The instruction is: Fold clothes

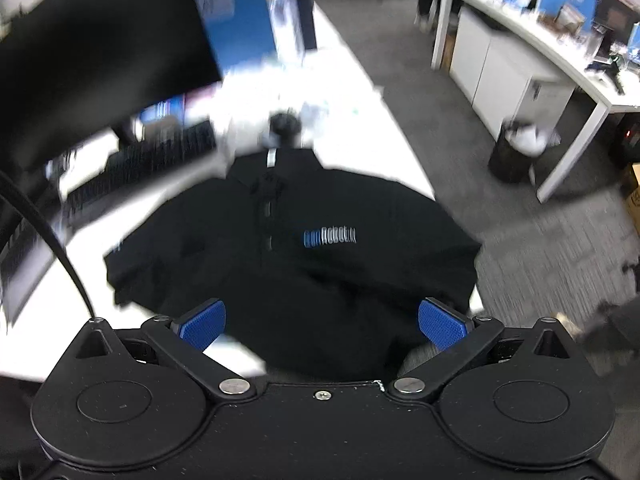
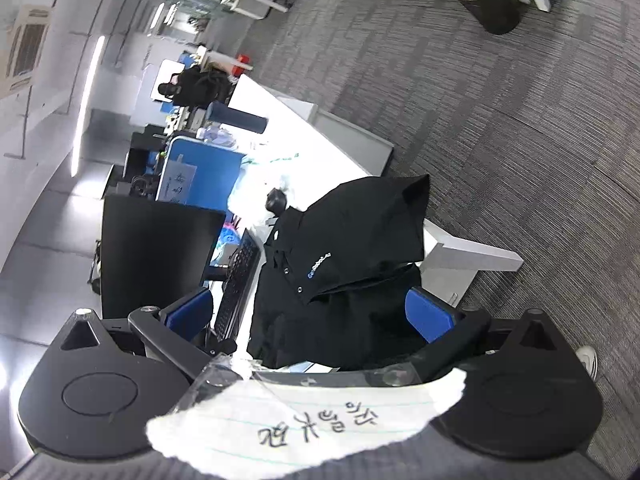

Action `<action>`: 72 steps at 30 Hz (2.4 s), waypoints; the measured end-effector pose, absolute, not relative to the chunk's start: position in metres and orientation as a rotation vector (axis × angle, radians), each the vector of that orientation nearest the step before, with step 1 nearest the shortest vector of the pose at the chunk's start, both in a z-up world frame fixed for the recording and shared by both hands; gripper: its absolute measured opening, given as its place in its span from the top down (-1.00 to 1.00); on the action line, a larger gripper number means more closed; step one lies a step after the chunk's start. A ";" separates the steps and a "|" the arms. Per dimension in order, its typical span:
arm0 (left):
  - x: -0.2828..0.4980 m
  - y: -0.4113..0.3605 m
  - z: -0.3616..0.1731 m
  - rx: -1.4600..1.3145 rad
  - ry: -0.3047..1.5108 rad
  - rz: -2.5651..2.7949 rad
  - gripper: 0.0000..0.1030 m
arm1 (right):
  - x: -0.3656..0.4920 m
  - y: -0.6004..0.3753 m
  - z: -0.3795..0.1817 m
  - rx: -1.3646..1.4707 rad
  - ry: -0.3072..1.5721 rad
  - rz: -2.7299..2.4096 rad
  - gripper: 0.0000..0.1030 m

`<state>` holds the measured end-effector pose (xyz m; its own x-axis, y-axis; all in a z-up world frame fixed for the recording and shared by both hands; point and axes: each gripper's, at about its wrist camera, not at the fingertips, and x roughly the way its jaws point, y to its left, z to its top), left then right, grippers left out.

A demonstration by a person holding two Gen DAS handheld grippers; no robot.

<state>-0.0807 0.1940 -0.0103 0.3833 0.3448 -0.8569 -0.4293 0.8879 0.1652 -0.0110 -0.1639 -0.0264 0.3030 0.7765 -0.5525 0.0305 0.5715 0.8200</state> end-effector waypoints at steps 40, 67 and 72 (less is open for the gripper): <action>-0.099 0.424 -0.188 0.727 0.937 0.250 -0.99 | 0.016 0.217 -0.138 -0.343 0.997 1.073 -0.99; -0.144 0.436 -0.147 0.375 1.133 -0.238 0.04 | -0.029 0.200 -0.118 -0.366 1.361 1.386 0.90; -0.139 0.402 -0.126 0.394 1.095 -0.161 -0.29 | -0.070 0.172 -0.151 -0.330 1.442 1.413 0.82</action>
<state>-0.1393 0.4016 -0.1264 0.4546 0.0656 -0.8883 0.3188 0.9192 0.2310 -0.0704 0.1721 -0.1506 -0.4190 0.4486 -0.7894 -0.7802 0.2668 0.5658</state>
